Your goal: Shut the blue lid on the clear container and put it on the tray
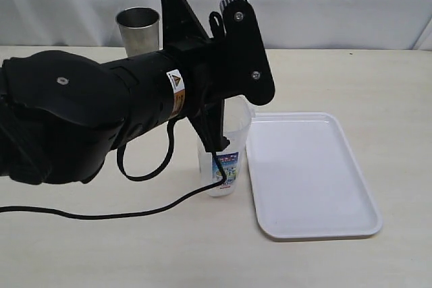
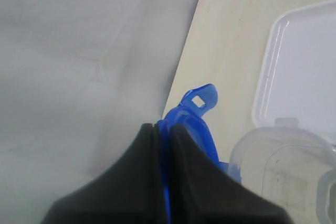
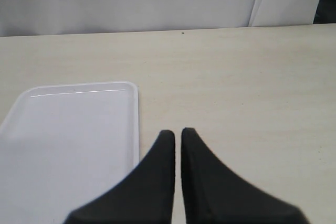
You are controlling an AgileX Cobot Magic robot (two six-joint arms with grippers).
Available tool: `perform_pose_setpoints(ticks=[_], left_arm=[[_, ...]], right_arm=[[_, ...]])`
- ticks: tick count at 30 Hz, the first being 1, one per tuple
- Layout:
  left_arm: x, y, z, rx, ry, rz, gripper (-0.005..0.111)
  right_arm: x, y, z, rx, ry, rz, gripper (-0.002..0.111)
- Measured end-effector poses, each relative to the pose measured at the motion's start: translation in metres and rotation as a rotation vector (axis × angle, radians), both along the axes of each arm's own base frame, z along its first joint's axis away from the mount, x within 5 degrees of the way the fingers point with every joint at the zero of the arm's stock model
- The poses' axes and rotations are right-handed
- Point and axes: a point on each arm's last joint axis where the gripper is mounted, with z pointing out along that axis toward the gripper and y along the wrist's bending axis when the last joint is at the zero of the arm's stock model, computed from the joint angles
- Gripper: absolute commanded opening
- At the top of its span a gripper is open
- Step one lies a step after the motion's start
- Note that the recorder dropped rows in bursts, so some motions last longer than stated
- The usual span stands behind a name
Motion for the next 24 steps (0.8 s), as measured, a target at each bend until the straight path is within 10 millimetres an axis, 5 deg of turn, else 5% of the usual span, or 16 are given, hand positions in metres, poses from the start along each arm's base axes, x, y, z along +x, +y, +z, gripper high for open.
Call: perform_pose_setpoints(ticks=[24], left_arm=[[-0.0064,-0.0064,-0.0044,-0.035,0.086,-0.074,0.0]], right_arm=[[0.0,0.0,0.0,0.0,0.0,0.0,0.005]])
